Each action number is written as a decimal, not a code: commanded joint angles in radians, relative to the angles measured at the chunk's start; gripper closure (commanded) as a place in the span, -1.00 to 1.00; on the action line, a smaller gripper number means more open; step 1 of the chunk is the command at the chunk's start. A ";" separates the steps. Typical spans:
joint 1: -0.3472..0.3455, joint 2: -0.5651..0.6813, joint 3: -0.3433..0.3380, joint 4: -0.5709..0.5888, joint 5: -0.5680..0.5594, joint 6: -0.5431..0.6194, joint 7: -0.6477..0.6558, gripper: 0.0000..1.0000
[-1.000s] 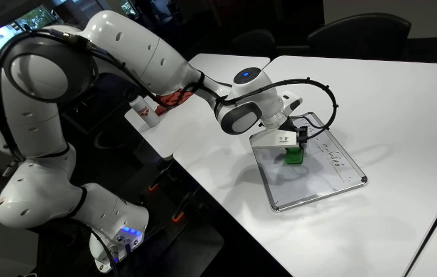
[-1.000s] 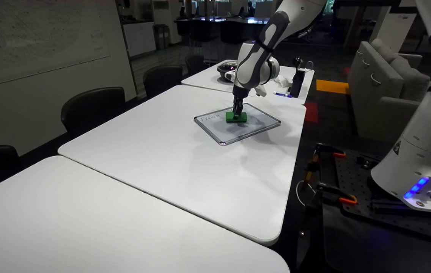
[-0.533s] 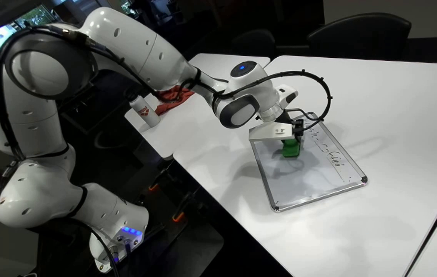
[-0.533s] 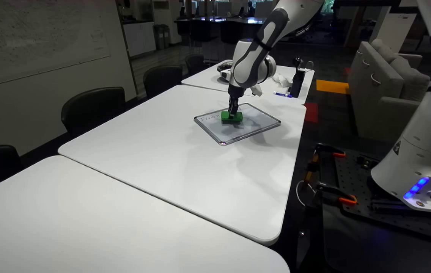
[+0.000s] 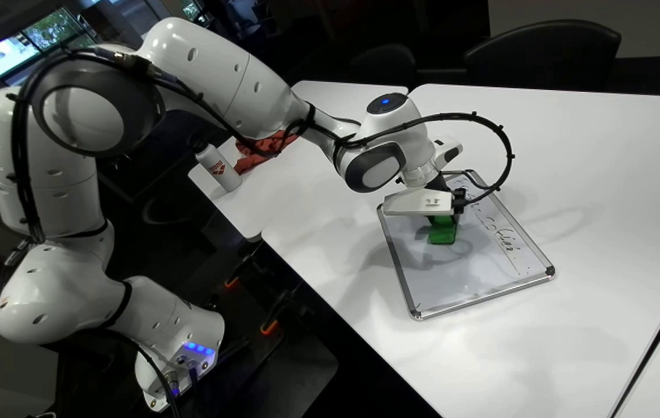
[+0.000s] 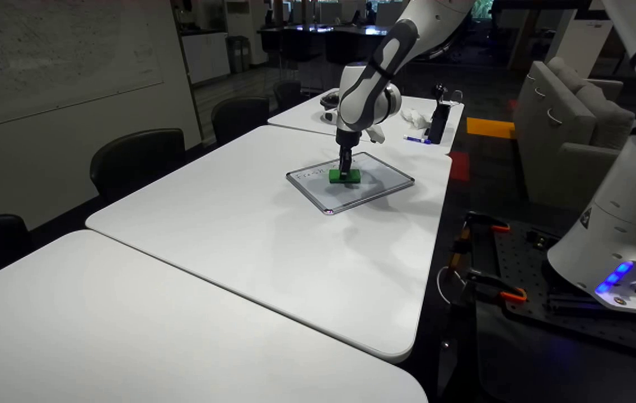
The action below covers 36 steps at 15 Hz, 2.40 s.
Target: Pick up the green duster and rub the blue written objects on the white board
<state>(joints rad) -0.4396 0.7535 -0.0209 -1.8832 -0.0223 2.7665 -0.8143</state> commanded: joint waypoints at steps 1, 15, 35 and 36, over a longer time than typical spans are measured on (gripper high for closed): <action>-0.007 0.039 0.005 0.076 -0.009 -0.079 0.021 0.43; 0.020 -0.118 0.071 -0.109 0.002 -0.113 -0.049 0.43; 0.253 -0.380 0.200 -0.452 0.019 -0.055 -0.146 -0.07; 0.251 -0.380 0.196 -0.452 0.019 -0.055 -0.147 -0.07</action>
<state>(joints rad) -0.2029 0.3737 0.1869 -2.3369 -0.0131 2.7134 -0.9545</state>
